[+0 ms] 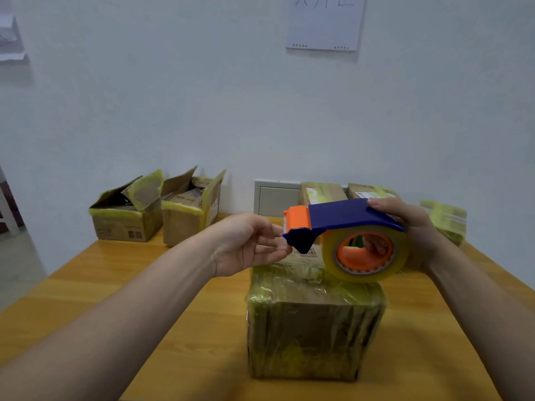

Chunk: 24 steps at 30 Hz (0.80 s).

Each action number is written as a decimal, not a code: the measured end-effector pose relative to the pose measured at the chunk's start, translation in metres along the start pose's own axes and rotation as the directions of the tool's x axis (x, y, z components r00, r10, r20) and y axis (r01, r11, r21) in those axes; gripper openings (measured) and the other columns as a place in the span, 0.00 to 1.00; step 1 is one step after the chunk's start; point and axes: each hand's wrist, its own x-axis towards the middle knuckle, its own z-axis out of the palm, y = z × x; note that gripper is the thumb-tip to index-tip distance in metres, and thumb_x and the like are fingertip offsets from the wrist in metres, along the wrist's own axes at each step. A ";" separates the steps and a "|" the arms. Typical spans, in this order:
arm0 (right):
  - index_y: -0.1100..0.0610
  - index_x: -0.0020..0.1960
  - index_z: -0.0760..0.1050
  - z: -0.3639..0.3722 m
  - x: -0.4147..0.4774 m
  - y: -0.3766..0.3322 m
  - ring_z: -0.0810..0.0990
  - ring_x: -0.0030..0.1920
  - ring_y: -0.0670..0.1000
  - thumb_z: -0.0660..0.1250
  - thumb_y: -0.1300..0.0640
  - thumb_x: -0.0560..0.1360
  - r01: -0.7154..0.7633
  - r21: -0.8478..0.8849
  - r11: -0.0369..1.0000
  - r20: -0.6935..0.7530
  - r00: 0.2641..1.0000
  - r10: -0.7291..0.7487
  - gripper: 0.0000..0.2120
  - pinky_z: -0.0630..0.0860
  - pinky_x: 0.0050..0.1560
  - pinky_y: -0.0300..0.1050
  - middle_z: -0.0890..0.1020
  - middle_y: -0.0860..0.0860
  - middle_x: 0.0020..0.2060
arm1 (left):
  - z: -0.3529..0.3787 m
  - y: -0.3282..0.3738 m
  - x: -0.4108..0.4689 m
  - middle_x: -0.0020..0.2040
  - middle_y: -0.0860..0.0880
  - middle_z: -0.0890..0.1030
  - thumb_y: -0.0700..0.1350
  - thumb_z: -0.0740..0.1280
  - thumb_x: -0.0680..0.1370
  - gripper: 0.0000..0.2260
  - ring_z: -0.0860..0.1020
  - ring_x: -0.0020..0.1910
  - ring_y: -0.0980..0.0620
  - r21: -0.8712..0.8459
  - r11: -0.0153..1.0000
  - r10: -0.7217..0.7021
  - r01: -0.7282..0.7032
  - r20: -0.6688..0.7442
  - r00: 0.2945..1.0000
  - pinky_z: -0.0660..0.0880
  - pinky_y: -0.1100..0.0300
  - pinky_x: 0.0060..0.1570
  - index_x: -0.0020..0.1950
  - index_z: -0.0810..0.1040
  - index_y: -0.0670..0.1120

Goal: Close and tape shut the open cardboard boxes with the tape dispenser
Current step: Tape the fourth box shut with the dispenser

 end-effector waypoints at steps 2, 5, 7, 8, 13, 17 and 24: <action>0.59 0.50 0.79 0.000 0.001 0.001 0.82 0.33 0.49 0.80 0.42 0.55 0.002 0.005 1.000 0.005 1.000 -0.002 0.30 0.77 0.32 0.42 0.83 0.53 0.36 | 0.000 -0.002 0.000 0.46 0.38 0.84 0.35 0.63 0.83 0.09 0.84 0.41 0.48 0.019 1.000 0.005 -0.006 0.017 1.000 0.85 0.60 0.42 0.58 0.81 0.34; 0.59 0.49 0.79 -0.001 0.002 0.002 0.82 0.32 0.49 0.75 0.43 0.59 -0.001 0.021 1.000 0.000 1.000 0.001 0.26 0.77 0.32 0.42 0.83 0.52 0.35 | -0.001 -0.005 0.001 0.50 0.37 0.84 0.31 0.67 0.80 0.08 0.84 0.41 0.49 0.047 0.999 0.023 -0.024 0.033 0.999 0.84 0.63 0.41 0.56 0.84 0.35; 0.59 0.50 0.79 -0.001 0.001 0.001 0.82 0.32 0.49 0.76 0.42 0.59 -0.016 0.019 1.000 0.003 1.000 0.016 0.27 0.78 0.31 0.42 0.84 0.52 0.35 | -0.001 -0.006 0.002 0.48 0.37 0.85 0.30 0.66 0.80 0.08 0.85 0.39 0.50 0.044 0.998 0.037 -0.038 0.010 0.999 0.84 0.63 0.40 0.51 0.85 0.36; 0.59 0.51 0.79 -0.002 0.002 0.000 0.83 0.33 0.50 0.79 0.42 0.56 -0.026 0.005 1.000 0.004 1.000 0.026 0.30 0.79 0.32 0.42 0.84 0.53 0.36 | -0.001 -0.005 0.002 0.48 0.37 0.85 0.29 0.66 0.79 0.08 0.85 0.39 0.50 0.045 0.998 0.037 -0.037 0.001 0.999 0.84 0.63 0.40 0.51 0.84 0.36; 0.55 0.46 0.85 -0.004 0.000 -0.006 0.83 0.35 0.51 0.84 0.35 0.46 -0.068 -0.059 0.996 0.058 0.996 0.072 0.36 0.81 0.35 0.43 0.85 0.55 0.39 | 0.000 -0.002 -0.003 0.52 0.35 0.85 0.25 0.60 0.79 0.12 0.84 0.42 0.48 0.055 0.998 -0.004 0.005 -0.011 1.000 0.83 0.63 0.39 0.57 0.80 0.31; 0.52 0.41 0.87 -0.001 -0.002 -0.004 0.82 0.34 0.50 0.83 0.33 0.46 -0.054 -0.066 0.996 0.046 0.997 0.057 0.31 0.79 0.35 0.43 0.84 0.53 0.37 | -0.002 -0.002 -0.004 0.46 0.37 0.86 0.27 0.57 0.80 0.13 0.85 0.39 0.49 -0.012 1.000 -0.020 0.020 -0.020 1.000 0.84 0.61 0.39 0.56 0.80 0.32; 0.52 0.38 0.86 0.002 -0.003 -0.001 0.80 0.31 0.50 0.81 0.34 0.50 -0.035 -0.077 0.996 0.030 0.999 0.037 0.26 0.78 0.33 0.43 0.83 0.53 0.33 | -0.004 -0.005 -0.001 0.52 0.35 0.85 0.30 0.68 0.79 0.10 0.85 0.42 0.49 0.028 0.999 0.017 -0.016 -0.056 0.998 0.83 0.62 0.43 0.60 0.82 0.31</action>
